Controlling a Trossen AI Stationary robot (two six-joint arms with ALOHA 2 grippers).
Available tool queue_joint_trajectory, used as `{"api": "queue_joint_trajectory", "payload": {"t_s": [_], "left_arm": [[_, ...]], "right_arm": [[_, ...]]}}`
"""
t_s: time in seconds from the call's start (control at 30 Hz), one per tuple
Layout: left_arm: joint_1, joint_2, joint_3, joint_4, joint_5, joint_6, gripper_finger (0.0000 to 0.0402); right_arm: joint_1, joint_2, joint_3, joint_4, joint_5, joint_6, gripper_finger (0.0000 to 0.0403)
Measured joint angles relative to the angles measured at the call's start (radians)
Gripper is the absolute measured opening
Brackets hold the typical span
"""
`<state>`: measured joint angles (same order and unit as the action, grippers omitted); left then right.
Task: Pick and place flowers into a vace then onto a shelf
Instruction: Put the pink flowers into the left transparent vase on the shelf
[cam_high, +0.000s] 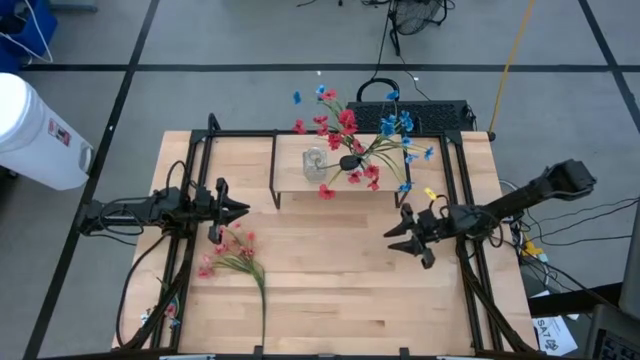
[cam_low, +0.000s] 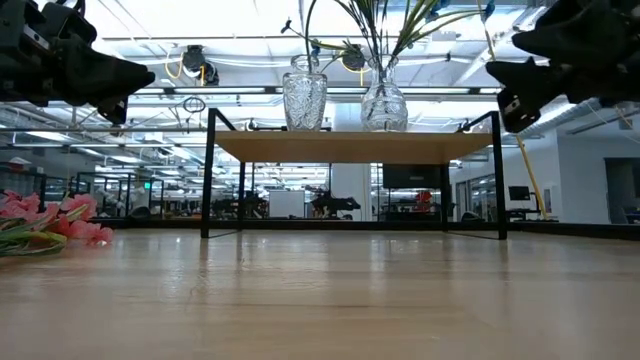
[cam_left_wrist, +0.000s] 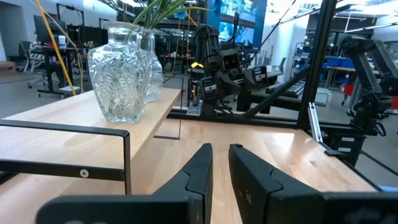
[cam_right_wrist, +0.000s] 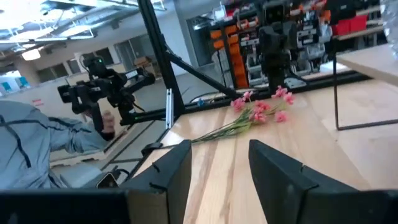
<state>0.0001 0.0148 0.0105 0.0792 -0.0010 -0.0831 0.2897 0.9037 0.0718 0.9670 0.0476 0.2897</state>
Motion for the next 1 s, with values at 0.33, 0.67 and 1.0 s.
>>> {"api": "queue_joint_trajectory", "payload": {"t_s": [0.33, 0.67, 1.0], "left_arm": [[0.000, 0.000, 0.000, 0.031, 0.001, -0.010, 0.0058], [-0.001, 0.001, 0.000, 0.079, 0.012, -0.211, 0.0058], [-0.001, 0.006, 0.000, 0.117, -0.035, -0.366, 0.0058]], "right_arm": [[0.000, -0.096, -0.025, 0.008, -0.104, -0.073, 0.0150], [0.000, -0.111, -0.027, -0.045, -0.101, -0.067, 0.0150], [0.000, -0.111, -0.028, -0.044, -0.101, -0.067, 0.0150]]}}
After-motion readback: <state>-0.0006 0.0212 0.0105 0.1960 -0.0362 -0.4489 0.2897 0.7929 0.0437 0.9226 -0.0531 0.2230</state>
